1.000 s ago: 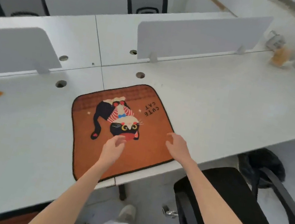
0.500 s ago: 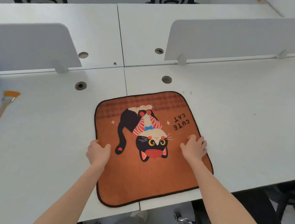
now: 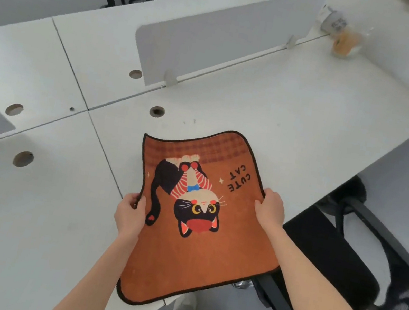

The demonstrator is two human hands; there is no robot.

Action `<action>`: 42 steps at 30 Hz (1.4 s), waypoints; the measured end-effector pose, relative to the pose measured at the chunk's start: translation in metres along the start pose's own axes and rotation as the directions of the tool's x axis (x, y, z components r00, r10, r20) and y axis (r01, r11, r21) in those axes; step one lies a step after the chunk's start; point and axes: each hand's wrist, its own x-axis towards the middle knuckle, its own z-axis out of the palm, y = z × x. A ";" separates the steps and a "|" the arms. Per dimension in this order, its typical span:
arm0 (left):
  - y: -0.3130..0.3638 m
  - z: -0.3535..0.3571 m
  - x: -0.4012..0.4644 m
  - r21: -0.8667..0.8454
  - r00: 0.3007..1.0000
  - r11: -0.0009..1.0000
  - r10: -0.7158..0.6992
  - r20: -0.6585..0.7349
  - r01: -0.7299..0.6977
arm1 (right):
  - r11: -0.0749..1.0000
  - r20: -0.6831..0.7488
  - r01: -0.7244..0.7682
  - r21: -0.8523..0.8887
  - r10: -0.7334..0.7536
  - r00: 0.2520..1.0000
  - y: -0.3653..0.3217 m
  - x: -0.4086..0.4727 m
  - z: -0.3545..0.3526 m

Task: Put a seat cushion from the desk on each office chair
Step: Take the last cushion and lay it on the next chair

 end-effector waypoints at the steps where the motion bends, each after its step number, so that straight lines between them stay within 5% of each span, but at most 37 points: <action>1: 0.008 0.013 -0.008 0.008 0.998 0.999 0.038 0.054 -0.039 | 0.999 -0.025 -0.040 -0.001 0.040 0.999 0.017 -0.003 -0.011; 10: 0.072 0.158 -0.135 -0.025 0.788 0.906 0.380 0.484 -0.422 | 0.955 -0.246 -0.283 0.086 0.296 0.923 0.180 -0.044 -0.108; 17: 0.067 0.276 -0.235 0.026 0.667 0.887 0.328 0.669 -0.462 | 0.930 -0.223 -0.365 0.039 0.364 0.904 0.277 -0.018 -0.138; 24: 0.007 0.380 -0.239 0.212 0.731 0.976 -0.107 0.674 -0.053 | 0.931 -0.144 -0.266 -0.252 0.235 0.961 0.344 0.071 -0.122; 30: -0.060 0.454 -0.215 0.202 0.611 0.921 -0.375 0.697 0.334 | 0.891 -0.189 -0.179 -0.418 0.107 0.976 0.397 0.134 -0.083; 34: -0.099 0.487 -0.206 0.248 0.519 0.828 -0.519 0.679 0.503 | 0.923 -0.198 -0.173 -0.343 0.108 0.974 0.421 0.120 -0.023; 42: -0.127 0.503 -0.167 0.275 0.480 0.781 -0.578 0.660 0.561 | 0.979 0.306 -0.205 0.001 0.195 0.932 0.425 0.005 0.079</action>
